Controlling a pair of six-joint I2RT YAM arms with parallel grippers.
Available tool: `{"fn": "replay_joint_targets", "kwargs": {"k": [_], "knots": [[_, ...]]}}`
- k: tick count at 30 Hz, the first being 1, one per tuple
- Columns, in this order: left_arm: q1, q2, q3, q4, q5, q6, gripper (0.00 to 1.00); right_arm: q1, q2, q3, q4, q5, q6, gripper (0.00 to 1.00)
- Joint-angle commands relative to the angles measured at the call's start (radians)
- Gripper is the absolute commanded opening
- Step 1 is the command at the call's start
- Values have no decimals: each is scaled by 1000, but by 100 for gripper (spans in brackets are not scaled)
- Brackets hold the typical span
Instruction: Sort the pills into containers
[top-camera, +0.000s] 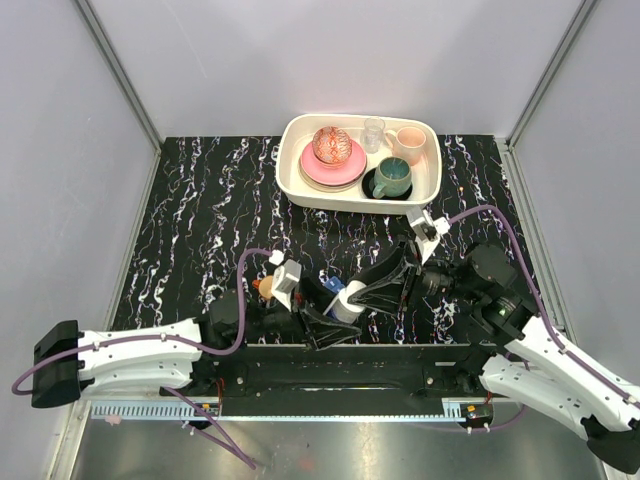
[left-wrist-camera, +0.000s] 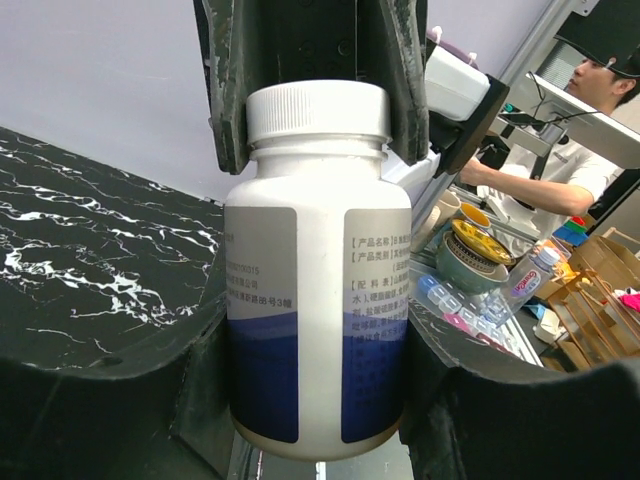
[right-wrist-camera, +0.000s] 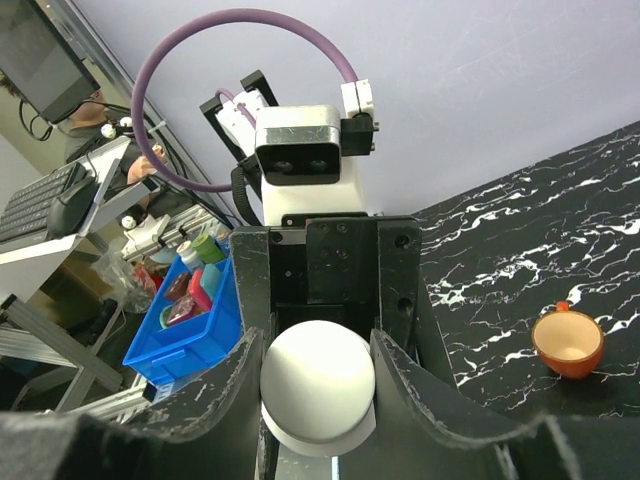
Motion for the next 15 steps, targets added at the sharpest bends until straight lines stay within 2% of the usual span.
{"fn": "replay_joint_targets", "kwargs": {"k": [1,8,15], "knots": [[5,13,7,76,58,5,0,11,-45,9,108,-68,5,0],[5,44,24,74,97,4,0,9,-20,4,176,-97,29,0],[4,102,64,78,179,2,0,11,59,44,204,-227,-3,0]]}}
